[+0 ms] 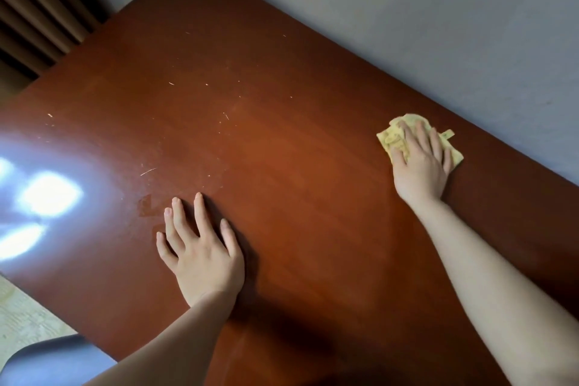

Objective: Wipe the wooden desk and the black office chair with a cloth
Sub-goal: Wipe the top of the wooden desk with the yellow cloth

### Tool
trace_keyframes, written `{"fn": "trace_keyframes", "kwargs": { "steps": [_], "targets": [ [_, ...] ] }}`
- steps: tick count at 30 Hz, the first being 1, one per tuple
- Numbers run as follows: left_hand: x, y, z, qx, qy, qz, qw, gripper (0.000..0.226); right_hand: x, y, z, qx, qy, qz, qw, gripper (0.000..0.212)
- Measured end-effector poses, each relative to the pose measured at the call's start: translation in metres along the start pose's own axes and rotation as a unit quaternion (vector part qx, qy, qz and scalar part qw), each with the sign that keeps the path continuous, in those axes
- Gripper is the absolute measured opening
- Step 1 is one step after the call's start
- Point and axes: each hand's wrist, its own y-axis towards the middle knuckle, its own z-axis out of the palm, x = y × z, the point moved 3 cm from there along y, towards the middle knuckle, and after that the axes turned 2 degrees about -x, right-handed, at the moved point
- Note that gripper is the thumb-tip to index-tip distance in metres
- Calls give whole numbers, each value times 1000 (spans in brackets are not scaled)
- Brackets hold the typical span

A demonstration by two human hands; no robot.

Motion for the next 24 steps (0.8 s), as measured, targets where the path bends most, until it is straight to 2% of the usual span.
{"fn": "trace_keyframes", "kwargs": {
  "steps": [11,16,24],
  "targets": [
    [0,0,0,3,18,3,1000,57,124,91,14,56,28,-44,997,52],
    [0,1,-1,11,23,1,1000,59,163,86,20,52,34,-84,995,52],
    [-2,1,-4,21,21,-1,1000,61,179,48,26,49,32,-187,981,51]
  ]
}}
